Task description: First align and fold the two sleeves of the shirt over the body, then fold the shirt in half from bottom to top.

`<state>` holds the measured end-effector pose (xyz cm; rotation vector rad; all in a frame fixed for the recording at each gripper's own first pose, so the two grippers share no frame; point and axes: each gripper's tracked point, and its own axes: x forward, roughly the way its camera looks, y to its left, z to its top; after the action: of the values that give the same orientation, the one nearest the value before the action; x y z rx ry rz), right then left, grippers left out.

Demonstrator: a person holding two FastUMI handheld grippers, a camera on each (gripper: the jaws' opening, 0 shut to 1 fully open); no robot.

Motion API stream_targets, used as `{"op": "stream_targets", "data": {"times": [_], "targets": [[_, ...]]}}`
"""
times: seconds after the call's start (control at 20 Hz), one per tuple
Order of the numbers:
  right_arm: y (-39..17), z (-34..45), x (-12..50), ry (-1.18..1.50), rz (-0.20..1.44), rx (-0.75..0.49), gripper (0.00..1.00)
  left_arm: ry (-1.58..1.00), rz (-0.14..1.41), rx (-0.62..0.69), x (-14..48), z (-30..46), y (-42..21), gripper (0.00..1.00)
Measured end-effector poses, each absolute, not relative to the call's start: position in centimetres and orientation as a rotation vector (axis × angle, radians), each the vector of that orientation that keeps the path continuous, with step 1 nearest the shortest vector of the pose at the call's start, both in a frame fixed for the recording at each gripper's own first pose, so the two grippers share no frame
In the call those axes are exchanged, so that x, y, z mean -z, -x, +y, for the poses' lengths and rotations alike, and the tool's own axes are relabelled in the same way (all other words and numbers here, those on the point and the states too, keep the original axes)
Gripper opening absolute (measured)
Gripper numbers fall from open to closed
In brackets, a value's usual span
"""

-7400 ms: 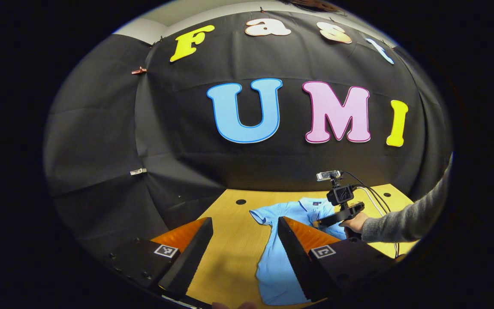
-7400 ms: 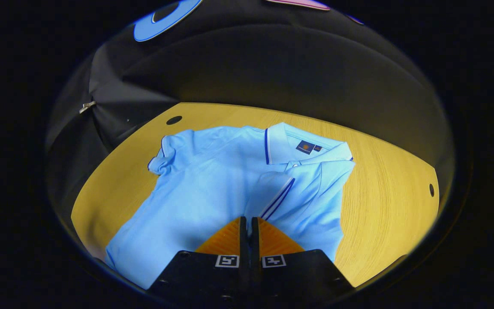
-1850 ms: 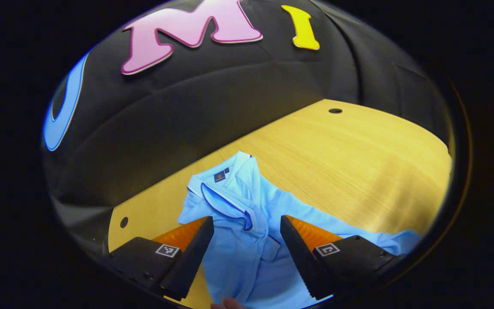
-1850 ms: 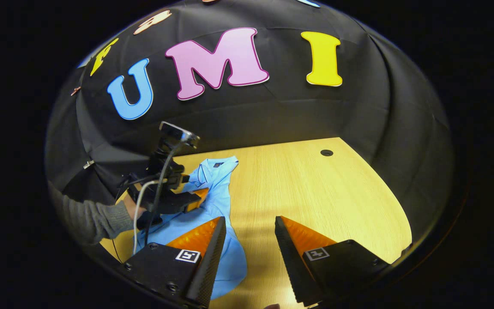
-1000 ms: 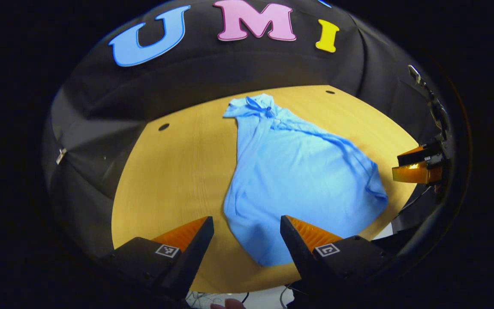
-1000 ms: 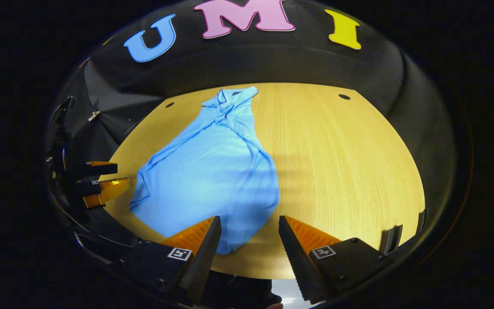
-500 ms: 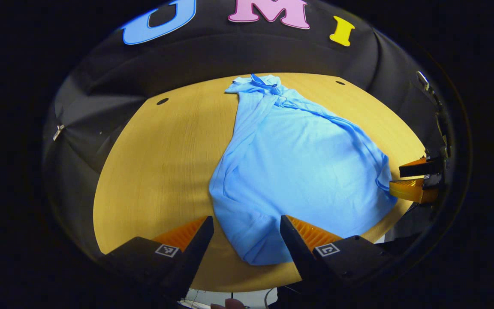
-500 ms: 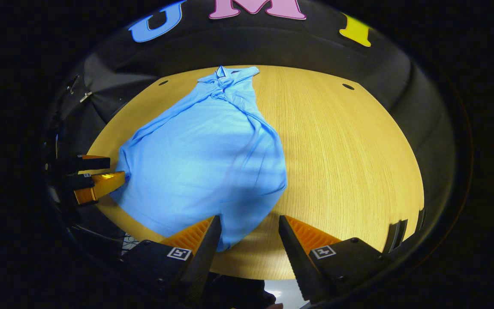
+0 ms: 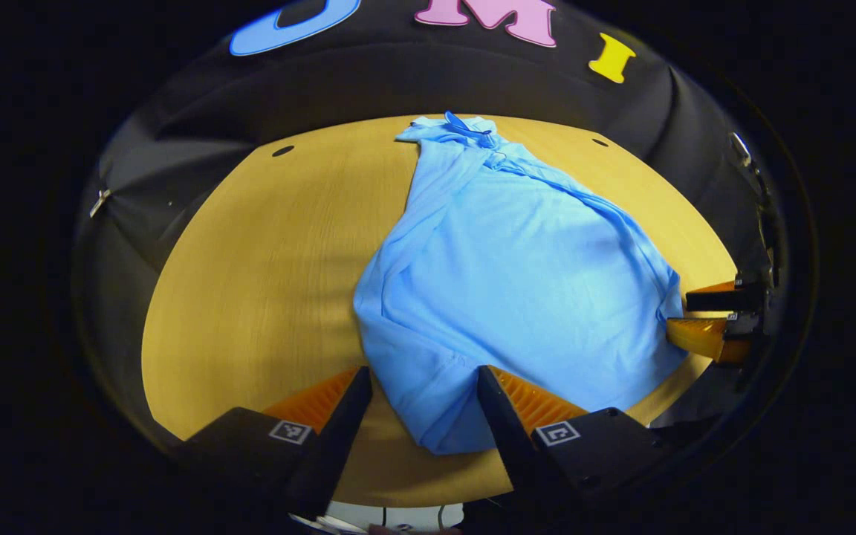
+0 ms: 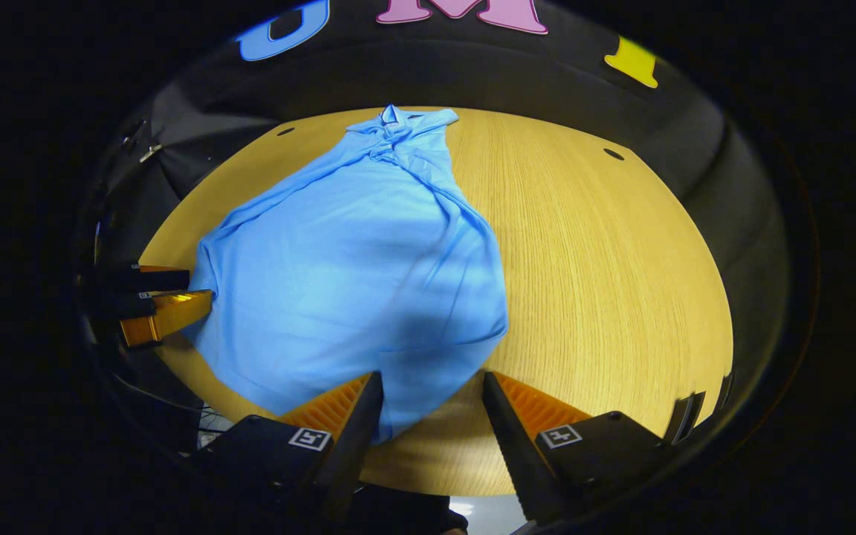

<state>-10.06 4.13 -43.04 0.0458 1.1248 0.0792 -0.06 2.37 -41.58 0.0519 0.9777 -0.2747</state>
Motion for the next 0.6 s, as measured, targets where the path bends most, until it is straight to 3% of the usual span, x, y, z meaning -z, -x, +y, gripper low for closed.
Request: {"op": "stream_targets", "data": {"times": [0.05,0.1,0.15,0.25,0.35,0.4,0.45,0.6], "targets": [[10.0,4.3,43.0,-0.047,1.125,-0.095,0.8,-0.058,0.976,0.29,41.6,2.0,0.2,0.88],[10.0,4.6,43.1,-0.042,1.122,-0.109,0.8,-0.063,0.976,0.305,41.5,1.6,0.3,0.77],[10.0,4.7,43.1,-0.041,1.119,-0.112,0.59,-0.07,0.975,0.32,41.5,1.1,0.3,0.62],[9.7,5.2,43.4,-0.058,1.115,-0.128,0.49,-0.062,0.972,0.326,41.4,0.4,0.4,0.31],[9.6,5.3,43.2,-0.096,1.122,-0.122,0.18,-0.025,0.976,0.313,41.3,0.2,0.3,0.14],[9.7,5.0,43.2,-0.114,1.124,-0.114,0.19,0.001,0.979,0.308,41.3,0.2,0.3,0.1],[9.7,5.0,43.1,-0.132,1.121,-0.109,0.05,0.034,0.984,0.303,41.2,0.2,0.3,0.07],[9.4,4.9,43.1,-0.148,1.085,-0.105,0.05,0.091,0.982,0.281,41.1,0.6,0.1,0.07]]}}
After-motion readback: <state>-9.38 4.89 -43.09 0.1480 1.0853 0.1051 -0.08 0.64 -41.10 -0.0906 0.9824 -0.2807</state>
